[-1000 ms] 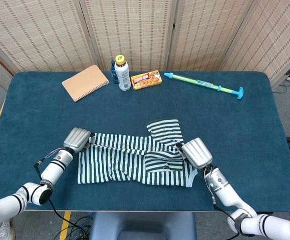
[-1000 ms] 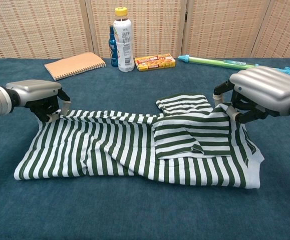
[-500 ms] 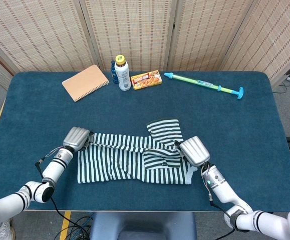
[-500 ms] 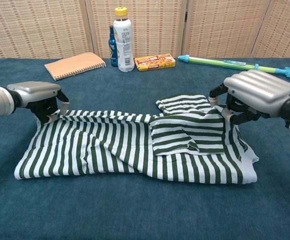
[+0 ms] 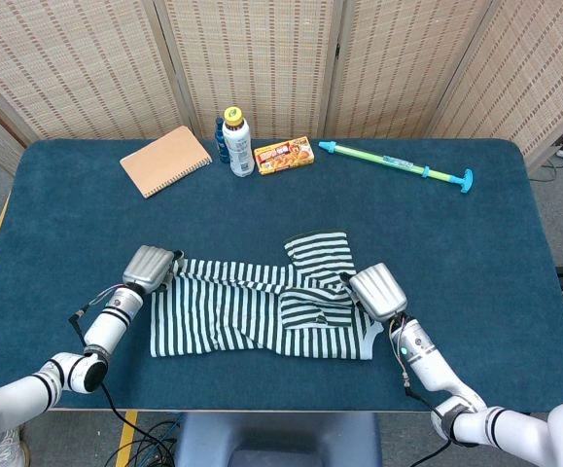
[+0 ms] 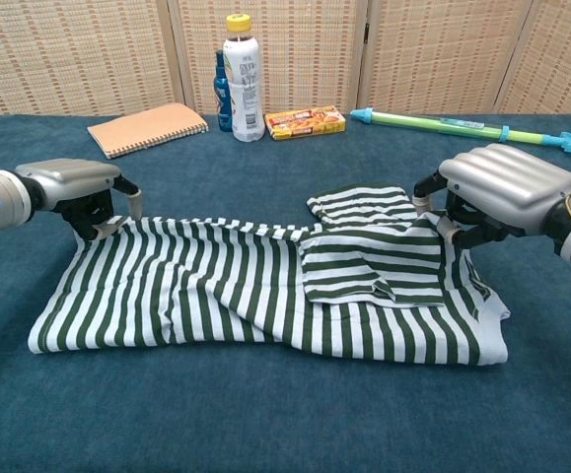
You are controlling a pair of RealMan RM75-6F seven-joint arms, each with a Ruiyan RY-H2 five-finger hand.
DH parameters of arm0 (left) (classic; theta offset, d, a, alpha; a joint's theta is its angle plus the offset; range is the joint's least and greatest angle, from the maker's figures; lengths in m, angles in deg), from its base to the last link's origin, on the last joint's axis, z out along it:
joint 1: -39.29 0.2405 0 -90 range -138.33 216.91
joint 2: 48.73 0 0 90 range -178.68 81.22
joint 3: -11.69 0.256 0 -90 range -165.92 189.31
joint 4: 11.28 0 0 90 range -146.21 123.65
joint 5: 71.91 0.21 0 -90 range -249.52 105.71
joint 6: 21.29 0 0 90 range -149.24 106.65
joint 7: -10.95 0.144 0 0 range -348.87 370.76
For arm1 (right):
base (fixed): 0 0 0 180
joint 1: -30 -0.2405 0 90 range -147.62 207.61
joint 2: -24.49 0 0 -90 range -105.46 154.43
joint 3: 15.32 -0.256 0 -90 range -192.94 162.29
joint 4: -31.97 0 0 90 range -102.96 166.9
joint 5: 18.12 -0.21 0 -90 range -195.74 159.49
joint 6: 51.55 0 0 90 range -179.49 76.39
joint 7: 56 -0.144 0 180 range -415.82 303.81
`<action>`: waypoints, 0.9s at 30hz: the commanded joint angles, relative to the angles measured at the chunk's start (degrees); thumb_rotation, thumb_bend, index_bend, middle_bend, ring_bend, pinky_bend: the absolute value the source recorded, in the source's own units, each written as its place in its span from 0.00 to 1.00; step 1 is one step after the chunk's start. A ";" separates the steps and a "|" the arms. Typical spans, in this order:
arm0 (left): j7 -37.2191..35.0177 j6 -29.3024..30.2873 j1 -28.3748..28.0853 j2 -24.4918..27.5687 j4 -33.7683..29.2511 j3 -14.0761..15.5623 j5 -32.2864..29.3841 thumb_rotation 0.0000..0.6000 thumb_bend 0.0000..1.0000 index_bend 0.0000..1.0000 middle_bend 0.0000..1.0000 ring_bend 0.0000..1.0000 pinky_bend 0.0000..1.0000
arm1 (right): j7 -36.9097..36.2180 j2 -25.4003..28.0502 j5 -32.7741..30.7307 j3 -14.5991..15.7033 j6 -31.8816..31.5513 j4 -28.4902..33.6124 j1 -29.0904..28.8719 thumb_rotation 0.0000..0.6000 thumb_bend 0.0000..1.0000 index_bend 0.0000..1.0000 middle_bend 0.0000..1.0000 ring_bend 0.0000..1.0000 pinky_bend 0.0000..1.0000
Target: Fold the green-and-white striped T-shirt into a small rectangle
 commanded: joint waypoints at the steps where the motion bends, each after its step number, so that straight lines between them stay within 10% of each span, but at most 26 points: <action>1: 0.66 0.75 0.13 0.13 -0.57 -0.15 -0.58 1.00 0.51 0.24 0.89 0.84 0.95 | -0.01 -0.51 -0.50 -0.10 0.29 -0.90 -0.15 1.00 0.61 0.73 1.00 1.00 1.00; 8: 1.28 3.98 1.09 0.79 -2.54 -0.53 -0.76 1.00 0.49 0.01 0.87 0.83 0.94 | 0.54 -1.74 -2.45 -0.73 1.21 -3.19 -0.38 1.00 0.59 0.67 1.00 1.00 1.00; 27: 0.59 10.45 3.54 2.63 -6.80 -1.48 0.12 1.00 0.40 0.00 0.84 0.83 0.94 | 0.77 -4.27 -6.48 -3.07 4.81 -7.82 -3.29 1.00 0.39 0.30 0.98 1.00 1.00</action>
